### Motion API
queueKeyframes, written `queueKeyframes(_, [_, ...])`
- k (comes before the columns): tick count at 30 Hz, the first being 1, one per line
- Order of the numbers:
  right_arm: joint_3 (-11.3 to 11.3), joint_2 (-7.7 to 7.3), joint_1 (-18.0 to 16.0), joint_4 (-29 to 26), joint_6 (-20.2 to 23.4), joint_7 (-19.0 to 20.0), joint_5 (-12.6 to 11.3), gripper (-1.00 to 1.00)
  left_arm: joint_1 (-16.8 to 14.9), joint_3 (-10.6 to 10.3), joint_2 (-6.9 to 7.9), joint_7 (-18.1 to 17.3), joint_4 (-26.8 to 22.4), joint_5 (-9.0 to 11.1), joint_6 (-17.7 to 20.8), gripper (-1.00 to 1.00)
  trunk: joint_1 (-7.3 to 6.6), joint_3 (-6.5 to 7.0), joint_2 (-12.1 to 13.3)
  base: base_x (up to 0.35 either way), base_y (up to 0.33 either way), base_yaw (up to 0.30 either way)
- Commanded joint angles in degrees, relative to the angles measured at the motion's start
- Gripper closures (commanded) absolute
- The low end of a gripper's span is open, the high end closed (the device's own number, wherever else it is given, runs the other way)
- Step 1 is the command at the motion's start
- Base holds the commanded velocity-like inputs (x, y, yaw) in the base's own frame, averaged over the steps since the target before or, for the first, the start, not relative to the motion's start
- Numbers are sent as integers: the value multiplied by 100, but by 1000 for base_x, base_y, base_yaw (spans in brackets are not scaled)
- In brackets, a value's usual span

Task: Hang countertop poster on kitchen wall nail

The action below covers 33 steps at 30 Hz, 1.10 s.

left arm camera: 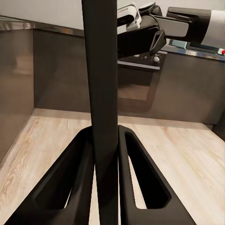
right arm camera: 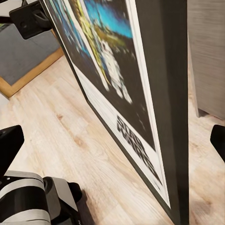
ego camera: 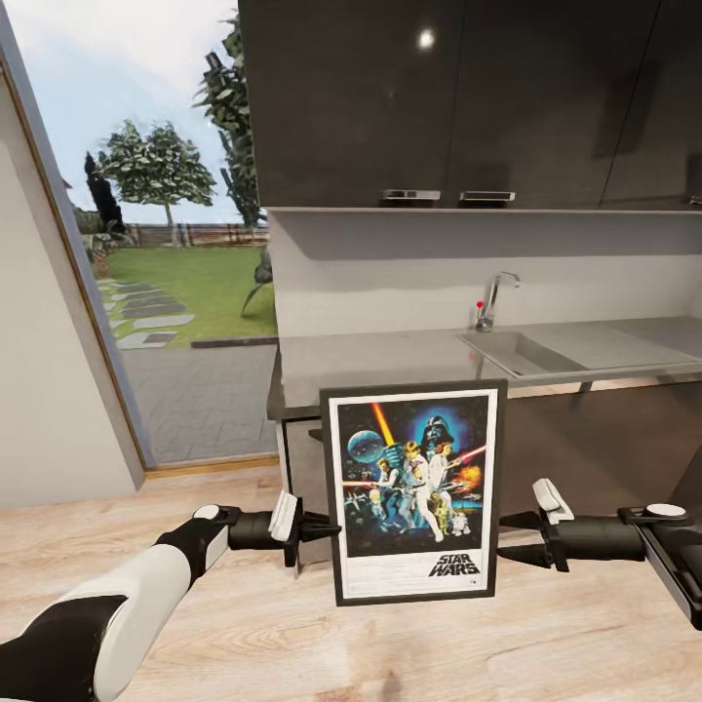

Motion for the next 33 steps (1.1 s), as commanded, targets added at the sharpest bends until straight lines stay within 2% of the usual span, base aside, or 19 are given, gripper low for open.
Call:
queueKeyframes(1, [1, -2, -3, 0, 60, 15, -14, -100, -4, 47, -1, -15, 1, -26, -60, 100, 0, -6, -4, 0, 0, 0])
queueKeyframes(17, [8, 0, -3, 0, 59, 10, -6, -100, -3, 47, -10, -15, 1, -27, -60, 100, 0, -6, -4, 0, 0, 0])
queueKeyframes(25, [8, 101, -3, 0, 45, 7, 18, -100, -3, 47, -10, -15, 1, -25, -62, 100, 0, -6, -4, 0, 0, 0])
queueKeyframes(28, [8, 110, -3, 0, -144, 13, 23, -100, -4, 47, -10, -15, 1, -26, -59, 100, 0, -6, -4, 0, 0, 0])
queueKeyframes(33, [6, 112, -3, 0, -205, 15, 27, -100, -4, 47, -10, -15, 1, -26, -59, 100, 0, -6, -4, 0, 0, 0])
